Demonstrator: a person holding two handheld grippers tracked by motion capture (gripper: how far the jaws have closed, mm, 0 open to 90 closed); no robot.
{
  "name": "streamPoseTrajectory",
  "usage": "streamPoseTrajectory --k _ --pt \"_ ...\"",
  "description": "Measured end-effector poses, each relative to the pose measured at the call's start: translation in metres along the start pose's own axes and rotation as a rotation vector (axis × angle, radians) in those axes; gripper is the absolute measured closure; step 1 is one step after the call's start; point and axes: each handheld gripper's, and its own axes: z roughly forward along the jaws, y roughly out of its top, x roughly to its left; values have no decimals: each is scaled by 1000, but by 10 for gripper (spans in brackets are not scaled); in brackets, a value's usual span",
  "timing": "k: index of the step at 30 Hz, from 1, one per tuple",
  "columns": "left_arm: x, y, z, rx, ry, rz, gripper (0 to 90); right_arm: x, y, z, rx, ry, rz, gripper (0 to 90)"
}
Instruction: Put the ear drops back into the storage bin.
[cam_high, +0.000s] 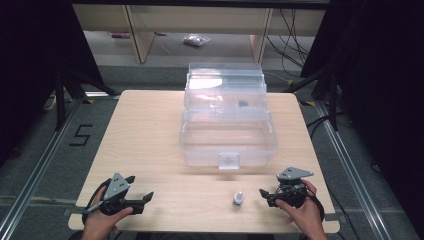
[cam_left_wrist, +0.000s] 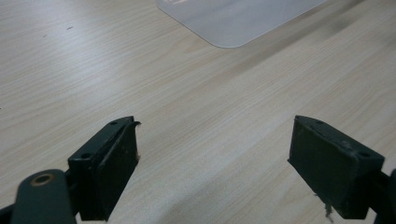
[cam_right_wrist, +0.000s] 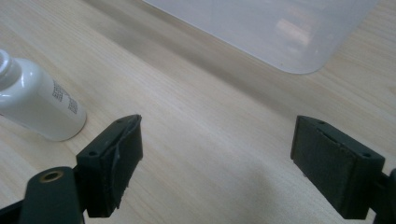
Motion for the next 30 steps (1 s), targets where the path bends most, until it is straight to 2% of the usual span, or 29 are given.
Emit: streamPoseTrajectory --k 7,8,9,12,13,16,18,19,30 --pt "0 0 0 0 1 -1 151 4 2 -3 5 14 -18 178" --pt "0 0 0 1 1 0 151 7 2 -3 9 16 4 178" --pt "0 0 0 0 1 -1 151 6 3 -4 8 17 -21 179" --pt "0 0 0 1 1 -2 151 9 4 -4 11 23 -36 179" --pt "0 0 0 1 1 -1 151 12 5 -5 23 34 -22 180" --pt "0 0 0 1 1 -2 151 18 6 -6 15 44 -73 193" --pt "0 0 0 0 1 -2 151 21 7 -8 25 52 -79 202" --pt "0 0 0 0 1 -2 151 22 8 -7 15 58 -102 202" --pt "0 0 0 1 2 -2 151 39 11 -7 60 105 -196 216"
